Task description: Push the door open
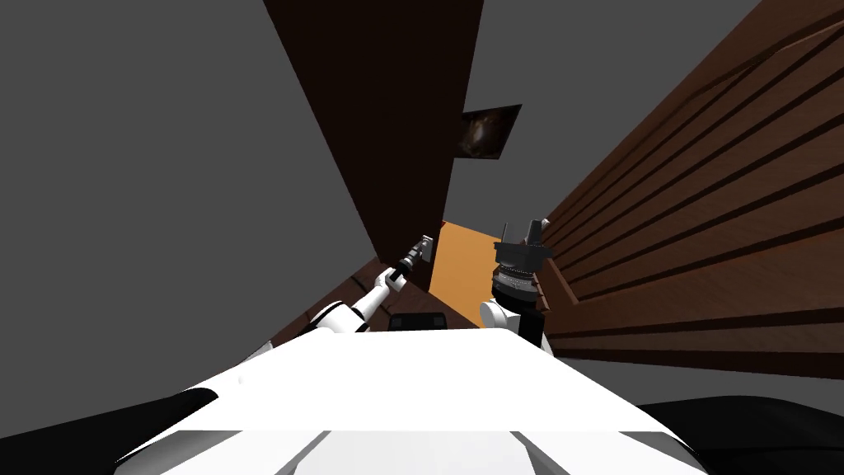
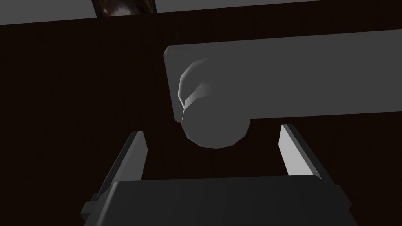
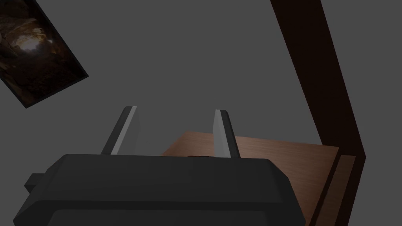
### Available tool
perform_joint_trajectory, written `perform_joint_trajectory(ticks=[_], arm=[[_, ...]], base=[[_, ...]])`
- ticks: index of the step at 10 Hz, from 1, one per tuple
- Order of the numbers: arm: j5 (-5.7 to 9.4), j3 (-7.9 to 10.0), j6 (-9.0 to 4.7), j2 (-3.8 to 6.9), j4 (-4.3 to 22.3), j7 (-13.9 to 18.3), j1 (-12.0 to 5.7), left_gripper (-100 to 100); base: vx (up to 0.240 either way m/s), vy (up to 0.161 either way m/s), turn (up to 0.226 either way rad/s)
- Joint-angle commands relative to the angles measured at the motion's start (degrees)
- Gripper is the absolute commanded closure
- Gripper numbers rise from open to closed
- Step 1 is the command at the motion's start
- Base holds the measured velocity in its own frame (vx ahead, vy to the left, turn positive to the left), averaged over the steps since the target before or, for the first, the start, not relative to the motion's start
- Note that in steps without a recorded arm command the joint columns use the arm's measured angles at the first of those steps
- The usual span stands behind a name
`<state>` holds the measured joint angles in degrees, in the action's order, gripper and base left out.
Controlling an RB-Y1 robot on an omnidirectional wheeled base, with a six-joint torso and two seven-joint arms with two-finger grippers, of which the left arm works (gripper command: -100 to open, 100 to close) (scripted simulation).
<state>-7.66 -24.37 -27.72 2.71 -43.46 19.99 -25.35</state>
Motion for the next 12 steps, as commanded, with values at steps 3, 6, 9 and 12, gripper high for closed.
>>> perform_joint_trajectory(ticks=[3,6,9,12], arm=[[0.08,0.32,-0.04,-0.70,0.25,-0.24,-0.08,-100],[0.08,0.32,-0.04,-0.70,0.25,-0.24,-0.08,100],[0.08,0.32,-0.04,-0.70,0.25,-0.24,-0.08,100],[0.48,1.96,0.17,0.11,0.45,-1.09,-0.24,100]], base=[[0.131,-0.087,-0.016],[-0.016,0.013,-0.007],[0.000,0.002,-0.001],[0.094,-0.142,0.040]])
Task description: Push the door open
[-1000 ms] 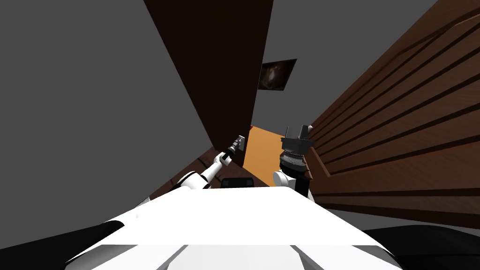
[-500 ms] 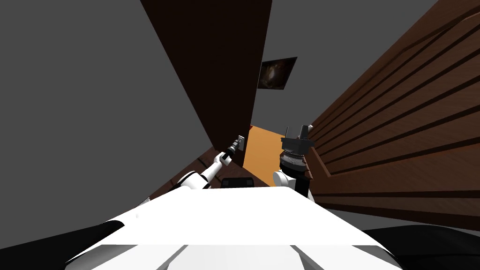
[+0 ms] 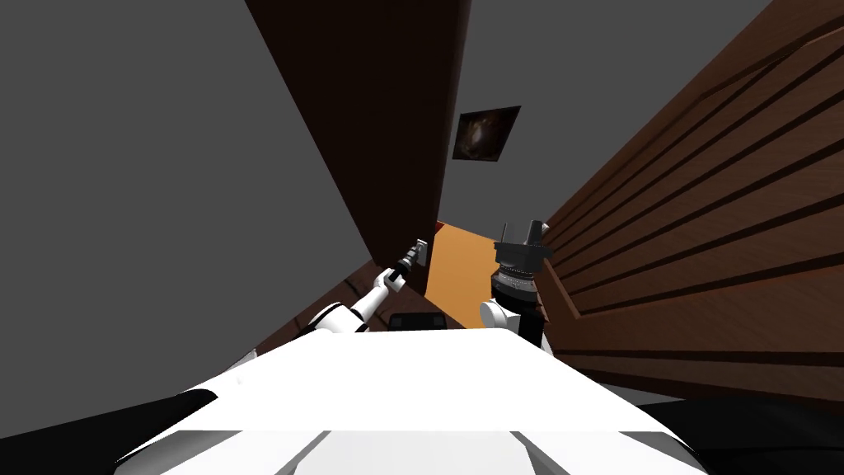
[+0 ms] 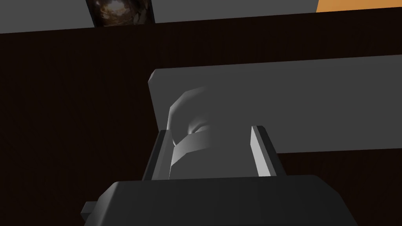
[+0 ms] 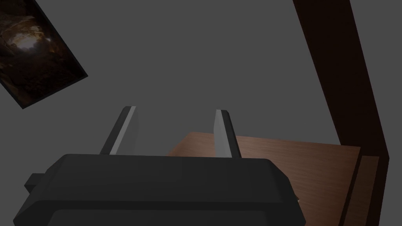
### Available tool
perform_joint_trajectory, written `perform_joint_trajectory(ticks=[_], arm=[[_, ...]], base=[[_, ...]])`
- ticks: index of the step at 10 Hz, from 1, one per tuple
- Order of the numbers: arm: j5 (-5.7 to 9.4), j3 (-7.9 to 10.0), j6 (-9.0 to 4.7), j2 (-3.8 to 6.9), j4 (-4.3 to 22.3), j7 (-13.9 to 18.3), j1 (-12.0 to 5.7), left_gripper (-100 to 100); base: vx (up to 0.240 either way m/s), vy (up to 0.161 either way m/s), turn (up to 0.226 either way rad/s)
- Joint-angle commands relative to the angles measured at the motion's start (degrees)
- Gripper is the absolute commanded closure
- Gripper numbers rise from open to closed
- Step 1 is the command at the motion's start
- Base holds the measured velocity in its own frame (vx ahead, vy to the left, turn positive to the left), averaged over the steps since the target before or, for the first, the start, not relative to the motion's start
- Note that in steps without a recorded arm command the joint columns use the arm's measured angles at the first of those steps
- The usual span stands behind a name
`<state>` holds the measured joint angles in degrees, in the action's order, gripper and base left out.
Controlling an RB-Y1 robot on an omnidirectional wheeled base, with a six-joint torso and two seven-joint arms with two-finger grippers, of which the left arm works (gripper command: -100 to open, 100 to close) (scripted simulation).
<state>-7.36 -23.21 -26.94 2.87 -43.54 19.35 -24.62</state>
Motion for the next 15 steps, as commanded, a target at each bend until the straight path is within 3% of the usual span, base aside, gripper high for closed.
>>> perform_joint_trajectory(ticks=[1,7,15], arm=[[0.35,1.45,-0.55,0.22,0.62,-0.78,-0.97,100],[1.44,5.78,-0.15,1.42,1.24,-2.98,-1.02,100],[2.59,10.35,0.27,1.92,1.90,-5.30,-1.07,100]], base=[[0.125,-0.171,0.033],[0.141,-0.169,0.049],[0.096,-0.123,0.050]])
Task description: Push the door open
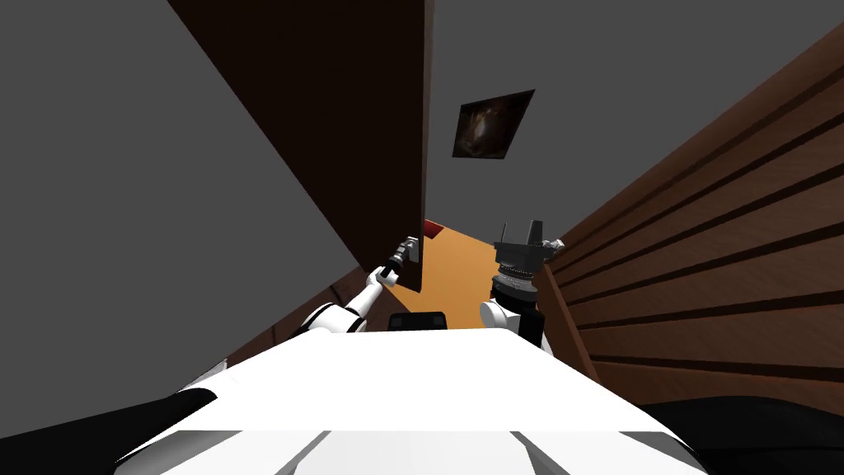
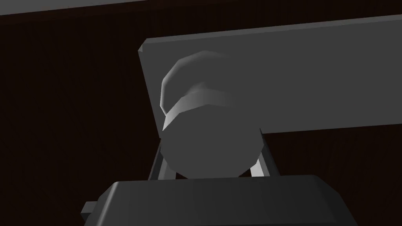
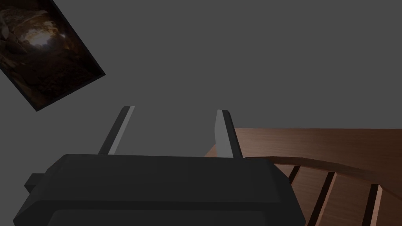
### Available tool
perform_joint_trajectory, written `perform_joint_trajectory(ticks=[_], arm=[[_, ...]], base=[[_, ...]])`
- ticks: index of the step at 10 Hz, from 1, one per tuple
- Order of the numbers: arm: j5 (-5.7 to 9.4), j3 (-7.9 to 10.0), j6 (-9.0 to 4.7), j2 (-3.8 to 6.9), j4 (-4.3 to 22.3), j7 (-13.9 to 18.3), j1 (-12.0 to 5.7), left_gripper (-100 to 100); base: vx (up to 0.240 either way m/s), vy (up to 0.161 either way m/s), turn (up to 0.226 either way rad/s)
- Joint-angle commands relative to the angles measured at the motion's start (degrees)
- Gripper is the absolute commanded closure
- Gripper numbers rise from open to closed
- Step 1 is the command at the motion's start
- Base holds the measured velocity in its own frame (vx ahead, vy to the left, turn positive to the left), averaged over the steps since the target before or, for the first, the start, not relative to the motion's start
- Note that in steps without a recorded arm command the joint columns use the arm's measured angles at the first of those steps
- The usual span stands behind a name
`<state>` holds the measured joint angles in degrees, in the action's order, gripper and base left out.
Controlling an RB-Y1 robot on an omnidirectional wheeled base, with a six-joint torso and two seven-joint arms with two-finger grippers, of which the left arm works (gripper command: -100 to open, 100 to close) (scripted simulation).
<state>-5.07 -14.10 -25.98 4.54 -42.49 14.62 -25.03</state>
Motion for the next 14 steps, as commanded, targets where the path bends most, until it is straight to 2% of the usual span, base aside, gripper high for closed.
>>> perform_joint_trajectory(ticks=[1,2,3,7,11,12,14], arm=[[0.42,1.74,-0.64,0.25,0.93,-0.83,-0.66,100],[0.67,2.73,-0.55,0.25,1.07,-1.33,-0.67,100],[0.52,2.08,-1.26,-0.18,2.89,-1.05,-1.48,-100],[0.43,1.49,-1.09,-0.34,2.60,-0.59,-1.52,-100],[0.30,0.69,-0.86,-1.19,2.19,0.05,-1.58,-100],[0.35,0.85,-1.18,-1.06,2.74,-0.04,-1.78,-100],[0.40,1.14,-1.42,-0.72,2.85,-0.28,-1.73,-100]], base=[[0.099,-0.129,0.093],[0.145,-0.148,0.101],[-0.051,-0.061,0.049],[-0.187,0.066,0.003],[-0.226,0.041,0.014],[-0.092,0.024,-0.005],[0.149,-0.055,-0.026]])
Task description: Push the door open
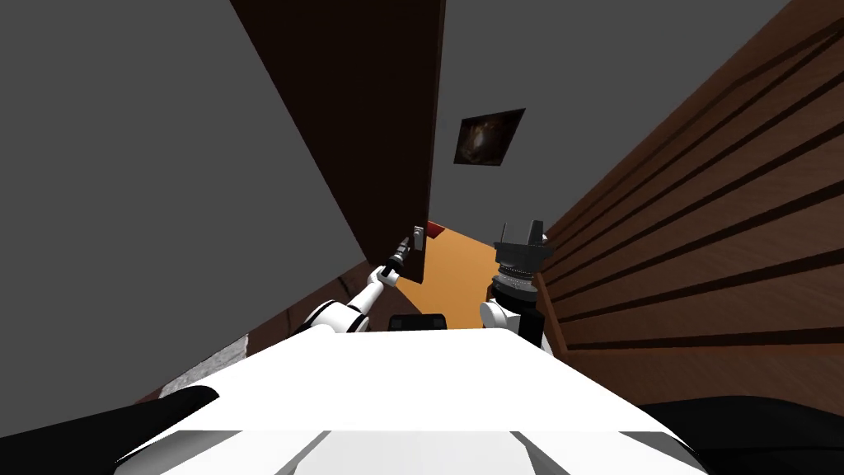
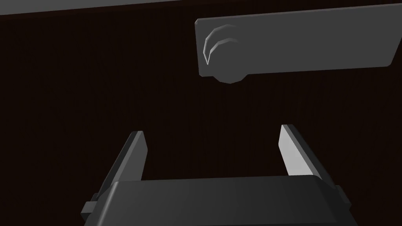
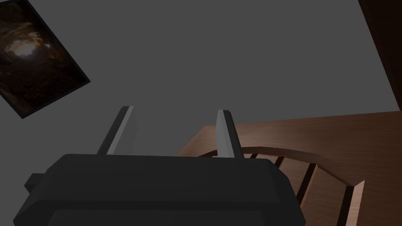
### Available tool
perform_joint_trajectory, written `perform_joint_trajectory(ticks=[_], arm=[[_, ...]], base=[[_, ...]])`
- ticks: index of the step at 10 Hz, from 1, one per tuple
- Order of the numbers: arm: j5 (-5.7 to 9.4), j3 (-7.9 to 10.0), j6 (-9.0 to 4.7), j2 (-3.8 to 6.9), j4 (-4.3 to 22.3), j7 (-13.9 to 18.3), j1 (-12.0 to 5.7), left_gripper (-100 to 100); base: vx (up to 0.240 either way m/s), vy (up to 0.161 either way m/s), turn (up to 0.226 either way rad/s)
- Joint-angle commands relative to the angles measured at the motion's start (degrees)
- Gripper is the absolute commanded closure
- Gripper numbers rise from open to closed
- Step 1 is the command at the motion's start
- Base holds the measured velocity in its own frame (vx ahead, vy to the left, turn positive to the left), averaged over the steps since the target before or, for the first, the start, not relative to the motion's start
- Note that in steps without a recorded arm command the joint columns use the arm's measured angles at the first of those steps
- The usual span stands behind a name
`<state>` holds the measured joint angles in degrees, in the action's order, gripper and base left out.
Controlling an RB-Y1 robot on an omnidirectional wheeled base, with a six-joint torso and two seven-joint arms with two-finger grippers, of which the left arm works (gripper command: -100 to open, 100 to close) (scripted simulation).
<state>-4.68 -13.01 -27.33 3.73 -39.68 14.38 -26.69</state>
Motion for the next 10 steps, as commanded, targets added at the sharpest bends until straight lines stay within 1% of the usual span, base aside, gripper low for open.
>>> perform_joint_trajectory(ticks=[1,3,6,7,8,10], arm=[[0.04,0.19,-0.17,0.16,0.09,-0.16,-0.06,-100],[0.10,0.49,-0.39,0.16,0.20,-0.42,-0.03,-100],[0.18,0.91,-0.70,-0.22,0.34,-0.78,0.00,-100],[0.17,0.83,-0.64,-0.12,0.35,-0.69,-0.03,-100],[0.17,0.83,-0.64,-0.12,0.35,-0.69,-0.03,100],[0.17,0.83,-0.64,-0.12,0.35,-0.69,-0.03,100]], base=[[0.199,-0.055,-0.012],[0.192,-0.107,-0.021],[0.203,-0.080,-0.024],[0.097,-0.038,0.001],[-0.015,0.005,0.005],[-0.031,0.015,-0.006]])
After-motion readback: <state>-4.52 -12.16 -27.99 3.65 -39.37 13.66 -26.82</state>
